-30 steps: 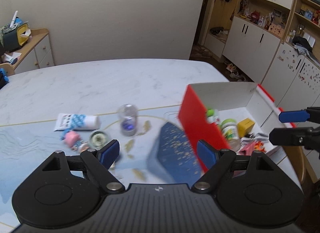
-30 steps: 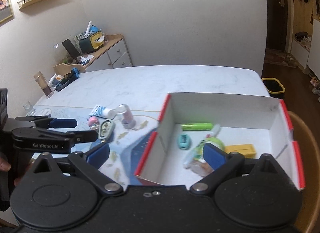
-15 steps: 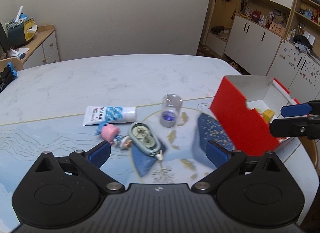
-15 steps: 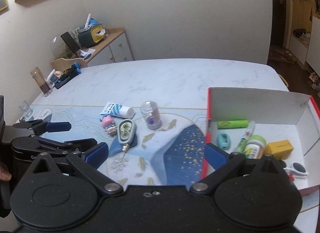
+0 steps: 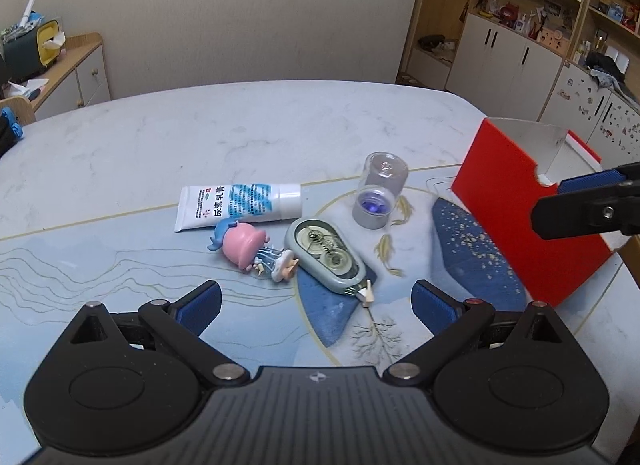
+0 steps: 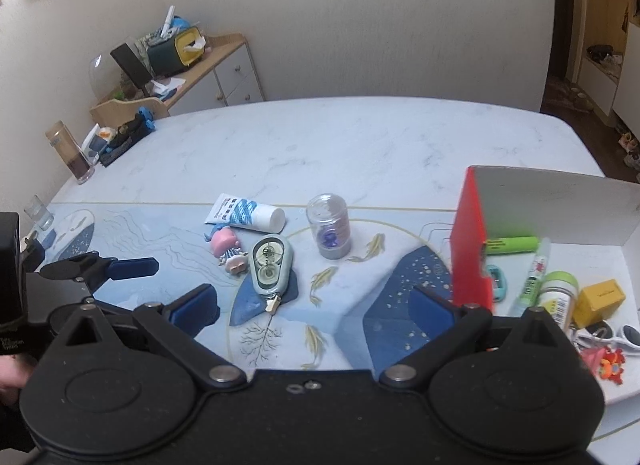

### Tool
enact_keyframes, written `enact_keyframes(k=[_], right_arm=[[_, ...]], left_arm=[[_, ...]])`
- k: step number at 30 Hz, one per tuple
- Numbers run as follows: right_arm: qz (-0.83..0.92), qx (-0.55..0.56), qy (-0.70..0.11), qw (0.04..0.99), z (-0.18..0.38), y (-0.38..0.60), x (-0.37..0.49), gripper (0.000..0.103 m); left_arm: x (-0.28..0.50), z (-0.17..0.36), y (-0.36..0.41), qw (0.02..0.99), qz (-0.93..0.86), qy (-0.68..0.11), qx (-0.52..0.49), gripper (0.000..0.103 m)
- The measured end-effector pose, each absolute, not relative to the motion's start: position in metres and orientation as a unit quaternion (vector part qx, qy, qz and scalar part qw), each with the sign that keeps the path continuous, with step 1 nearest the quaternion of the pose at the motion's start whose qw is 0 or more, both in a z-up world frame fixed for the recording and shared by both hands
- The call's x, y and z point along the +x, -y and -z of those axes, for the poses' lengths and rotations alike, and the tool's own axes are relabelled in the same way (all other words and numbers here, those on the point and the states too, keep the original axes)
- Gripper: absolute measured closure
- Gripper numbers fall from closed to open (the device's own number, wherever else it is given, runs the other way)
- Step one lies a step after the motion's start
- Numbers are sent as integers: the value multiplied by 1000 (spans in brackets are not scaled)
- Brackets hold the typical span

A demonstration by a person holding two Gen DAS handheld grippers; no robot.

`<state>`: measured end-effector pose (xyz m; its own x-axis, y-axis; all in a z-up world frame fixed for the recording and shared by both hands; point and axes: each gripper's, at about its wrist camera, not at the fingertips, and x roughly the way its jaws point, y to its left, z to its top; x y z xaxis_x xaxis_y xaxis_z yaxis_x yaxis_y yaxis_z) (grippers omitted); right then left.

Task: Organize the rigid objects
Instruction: 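Withdraw both tools from the box back toward the pile, then approach the pink figurine with the left gripper while the right gripper approaches the glass jar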

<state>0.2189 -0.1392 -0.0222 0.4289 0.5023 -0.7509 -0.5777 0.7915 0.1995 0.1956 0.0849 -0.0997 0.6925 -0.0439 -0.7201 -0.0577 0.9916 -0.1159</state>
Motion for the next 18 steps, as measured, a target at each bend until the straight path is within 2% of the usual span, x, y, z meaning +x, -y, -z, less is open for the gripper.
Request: enact_keyframes(k=[8,18], right_arm=[[-310,-66,-450,835,47,107,246,5],[-313,-99,-460,825,72,80,282,16]], left_arm=[[217,124,-89,918,-9,-397,-27,1],[242,142,-119,919,-7,-393,-25,1]])
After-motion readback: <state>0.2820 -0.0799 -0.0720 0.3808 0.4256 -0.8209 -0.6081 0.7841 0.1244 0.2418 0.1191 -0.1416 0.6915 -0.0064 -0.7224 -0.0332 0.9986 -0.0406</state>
